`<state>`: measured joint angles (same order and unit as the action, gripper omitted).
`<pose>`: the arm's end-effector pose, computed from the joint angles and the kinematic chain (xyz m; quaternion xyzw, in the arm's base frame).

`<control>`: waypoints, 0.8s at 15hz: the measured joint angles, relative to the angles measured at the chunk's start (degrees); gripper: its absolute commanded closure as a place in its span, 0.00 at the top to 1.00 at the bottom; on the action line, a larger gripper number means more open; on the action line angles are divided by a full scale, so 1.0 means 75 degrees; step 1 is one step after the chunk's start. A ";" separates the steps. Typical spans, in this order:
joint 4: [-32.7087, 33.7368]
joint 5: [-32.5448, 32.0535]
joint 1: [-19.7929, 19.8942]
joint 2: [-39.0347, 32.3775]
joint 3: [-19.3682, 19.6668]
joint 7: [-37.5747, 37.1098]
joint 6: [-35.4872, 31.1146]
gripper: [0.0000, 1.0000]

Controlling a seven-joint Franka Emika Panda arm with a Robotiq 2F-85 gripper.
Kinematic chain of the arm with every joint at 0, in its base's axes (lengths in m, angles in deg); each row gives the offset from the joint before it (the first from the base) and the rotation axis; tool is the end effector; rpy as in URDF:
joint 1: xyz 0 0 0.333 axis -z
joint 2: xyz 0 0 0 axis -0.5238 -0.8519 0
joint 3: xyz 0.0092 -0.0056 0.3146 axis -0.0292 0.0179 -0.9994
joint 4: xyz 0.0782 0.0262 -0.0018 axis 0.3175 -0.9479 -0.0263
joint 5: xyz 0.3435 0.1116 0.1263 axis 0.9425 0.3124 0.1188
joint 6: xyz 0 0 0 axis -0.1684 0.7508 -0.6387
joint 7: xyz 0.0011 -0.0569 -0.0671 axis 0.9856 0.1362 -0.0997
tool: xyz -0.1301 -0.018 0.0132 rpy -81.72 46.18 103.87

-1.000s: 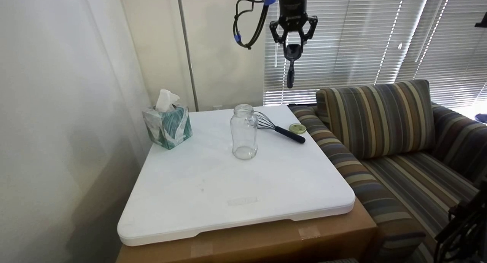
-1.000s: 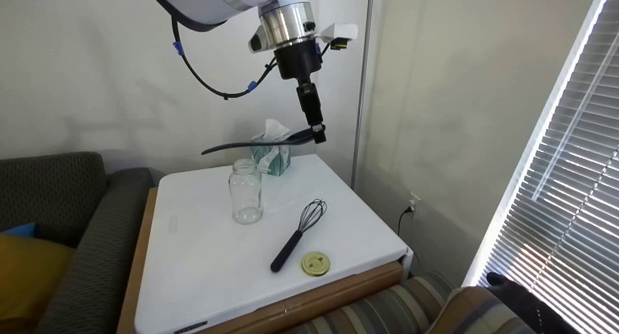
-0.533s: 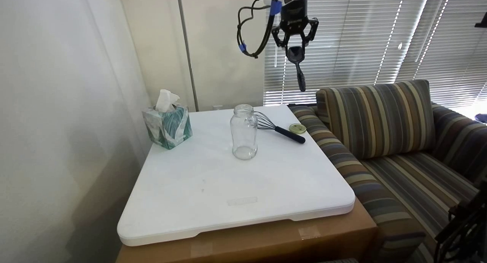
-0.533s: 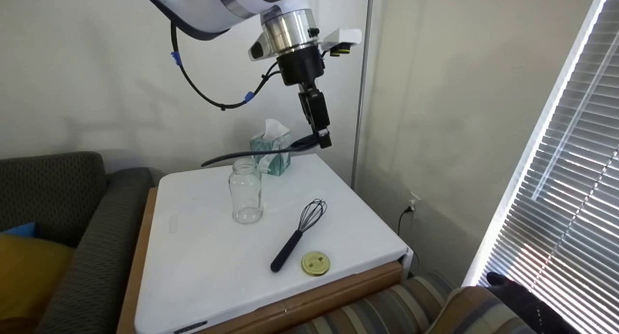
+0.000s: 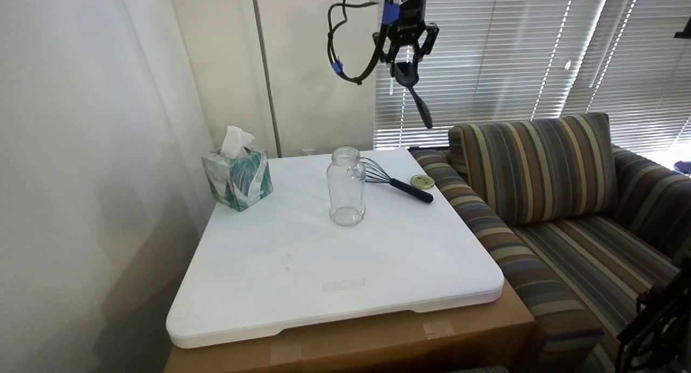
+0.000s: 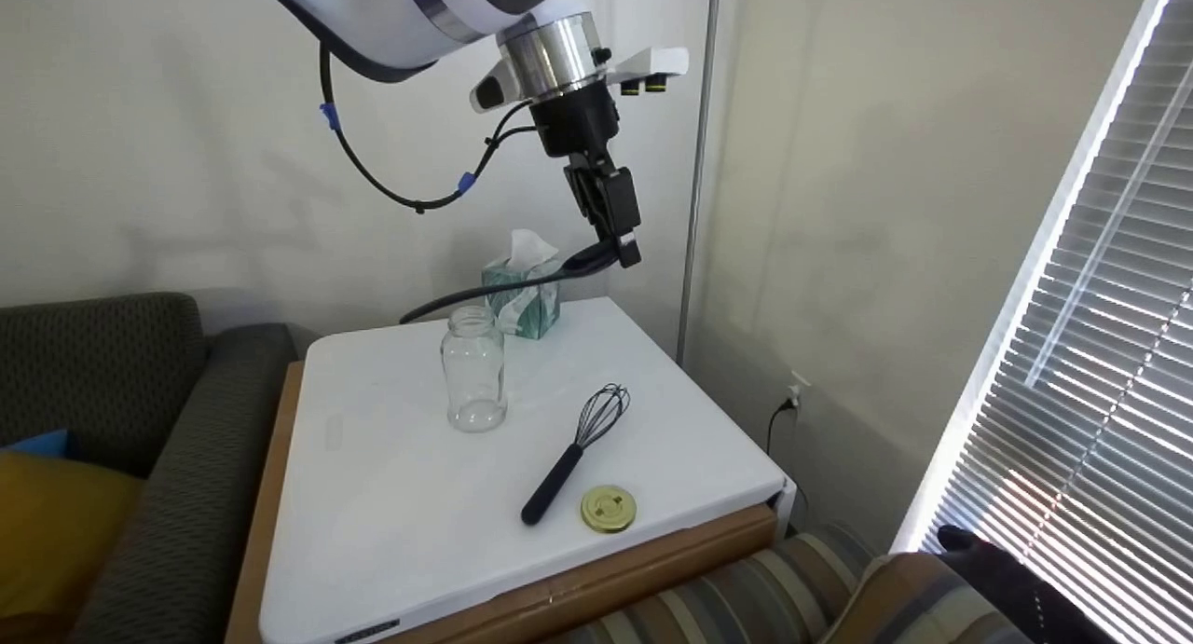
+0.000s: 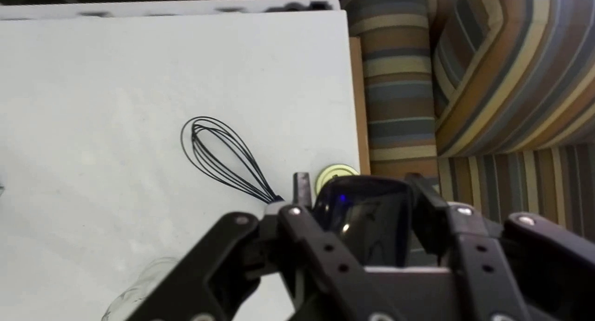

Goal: Move the whisk to the right, remove the spoon from the cup and put it beside the whisk

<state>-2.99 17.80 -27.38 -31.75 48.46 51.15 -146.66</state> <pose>0.7238 -0.0533 0.3344 0.2926 0.9370 -0.1141 0.1528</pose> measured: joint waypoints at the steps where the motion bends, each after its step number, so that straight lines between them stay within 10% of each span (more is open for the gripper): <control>1: 0.0000 0.0063 0.0019 -0.0026 -0.0047 0.0339 -0.0255 0.27; 6: -0.0007 0.0317 0.0352 -0.0343 -0.0645 0.2038 -0.0983 0.27; 12: -0.0242 -0.3042 0.2495 -0.1453 -0.4162 0.1887 -0.1204 0.27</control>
<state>-4.80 -5.02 -8.67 -42.65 17.24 65.30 -155.70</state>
